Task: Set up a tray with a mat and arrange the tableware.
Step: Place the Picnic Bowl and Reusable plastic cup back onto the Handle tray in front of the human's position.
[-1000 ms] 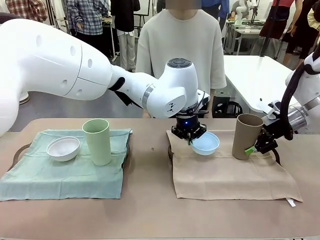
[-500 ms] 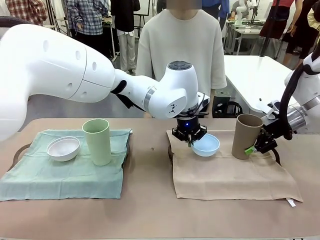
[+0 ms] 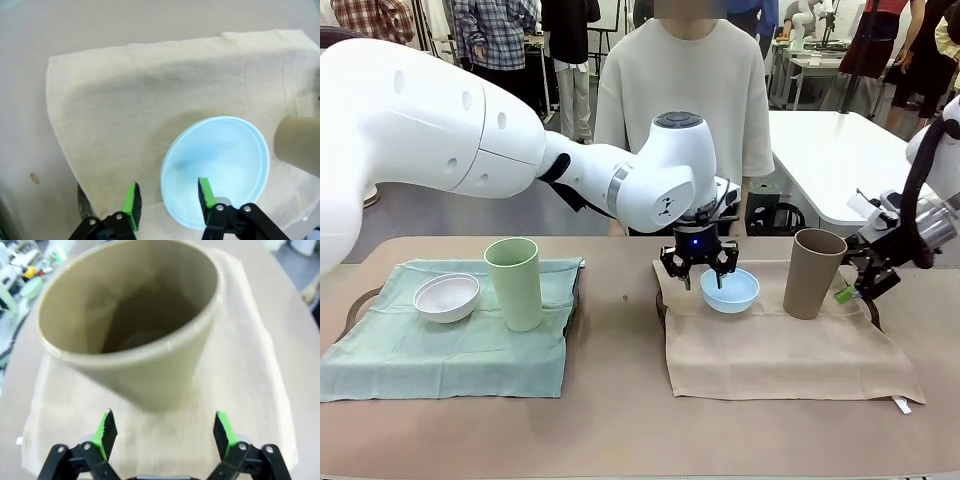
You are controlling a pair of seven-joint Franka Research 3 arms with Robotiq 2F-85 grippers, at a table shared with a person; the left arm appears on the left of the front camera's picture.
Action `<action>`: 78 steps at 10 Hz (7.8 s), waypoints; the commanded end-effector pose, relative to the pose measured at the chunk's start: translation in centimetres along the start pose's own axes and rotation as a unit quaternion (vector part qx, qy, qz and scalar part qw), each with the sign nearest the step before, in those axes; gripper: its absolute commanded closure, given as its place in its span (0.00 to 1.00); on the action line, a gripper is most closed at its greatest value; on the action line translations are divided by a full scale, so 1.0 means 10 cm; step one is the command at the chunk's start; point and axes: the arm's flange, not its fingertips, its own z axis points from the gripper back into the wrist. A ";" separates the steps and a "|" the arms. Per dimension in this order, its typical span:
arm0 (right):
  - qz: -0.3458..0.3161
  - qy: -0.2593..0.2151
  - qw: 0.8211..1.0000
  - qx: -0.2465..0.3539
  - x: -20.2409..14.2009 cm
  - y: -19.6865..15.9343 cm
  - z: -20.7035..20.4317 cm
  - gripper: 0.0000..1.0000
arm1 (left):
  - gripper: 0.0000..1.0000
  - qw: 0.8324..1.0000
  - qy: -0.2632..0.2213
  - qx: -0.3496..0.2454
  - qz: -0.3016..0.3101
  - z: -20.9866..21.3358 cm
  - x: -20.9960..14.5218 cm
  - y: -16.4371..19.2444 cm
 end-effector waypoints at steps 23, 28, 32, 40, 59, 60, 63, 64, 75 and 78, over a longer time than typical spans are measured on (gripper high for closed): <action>-0.420 0.295 0.811 -0.280 2.82 1.40 0.59 0.00 | 0.35 0.993 -0.062 0.074 -0.061 2.36 -0.75 0.47; -0.420 0.295 0.811 -0.280 2.82 1.40 0.59 0.00 | 0.35 0.993 -0.062 0.074 -0.061 2.36 -0.75 0.47; -0.442 0.280 0.806 -0.276 2.70 1.39 0.65 0.00 | 0.35 0.997 -0.020 0.057 -0.054 2.53 -0.72 0.94; -0.560 0.199 0.757 -0.271 1.74 1.75 1.64 0.00 | 0.35 0.997 0.040 0.067 -0.007 3.22 -1.15 3.25; -0.578 -0.186 0.792 0.068 -0.10 2.39 3.08 0.00 | 0.32 0.911 -0.178 -0.372 0.018 3.55 -2.05 5.96; -0.584 -0.193 0.786 0.066 -0.15 2.42 3.10 0.00 | 0.32 0.909 -0.178 -0.375 0.030 3.57 -2.07 6.02; -0.594 -0.205 0.775 0.060 -0.30 2.54 3.11 0.00 | 0.32 0.910 -0.169 -0.371 0.079 3.75 -2.13 6.35; -0.596 -0.207 0.774 0.059 -0.32 2.55 3.11 0.00 | 0.32 0.907 -0.160 -0.378 0.094 3.79 -2.16 6.45; -0.604 -0.195 0.770 0.058 -0.30 2.57 3.05 0.00 | 0.32 0.912 -0.166 -0.365 0.087 3.74 -2.19 6.43; -0.604 -0.195 0.770 0.058 -0.30 2.57 3.05 0.00 | 0.32 0.912 -0.166 -0.365 0.087 3.74 -2.19 6.43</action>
